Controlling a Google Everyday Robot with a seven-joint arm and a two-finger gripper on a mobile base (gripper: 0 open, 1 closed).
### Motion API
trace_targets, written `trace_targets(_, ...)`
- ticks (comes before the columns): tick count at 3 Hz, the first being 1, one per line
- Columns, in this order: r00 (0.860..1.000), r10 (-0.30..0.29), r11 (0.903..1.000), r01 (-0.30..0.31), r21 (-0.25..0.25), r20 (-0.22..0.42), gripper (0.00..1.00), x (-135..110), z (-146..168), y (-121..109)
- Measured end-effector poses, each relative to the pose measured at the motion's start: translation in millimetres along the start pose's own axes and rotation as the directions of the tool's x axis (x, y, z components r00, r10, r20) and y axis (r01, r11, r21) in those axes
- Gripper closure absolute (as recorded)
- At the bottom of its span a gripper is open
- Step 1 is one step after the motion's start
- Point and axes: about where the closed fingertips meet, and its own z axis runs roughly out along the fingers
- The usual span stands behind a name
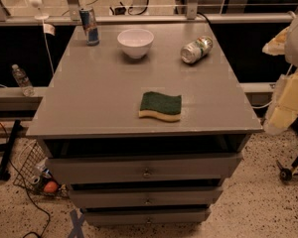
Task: Move 7up can near sponge
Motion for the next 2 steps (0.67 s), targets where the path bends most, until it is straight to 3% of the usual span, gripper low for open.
trace_targets(1,1.0,0.0,1.0,0.0,0.0,0.0,0.0,0.0,0.0,0.0)
trace_targets(2,1.0,0.011,0.9969,-0.013,0.078,0.016,0.0,9.1,4.2,-51.7)
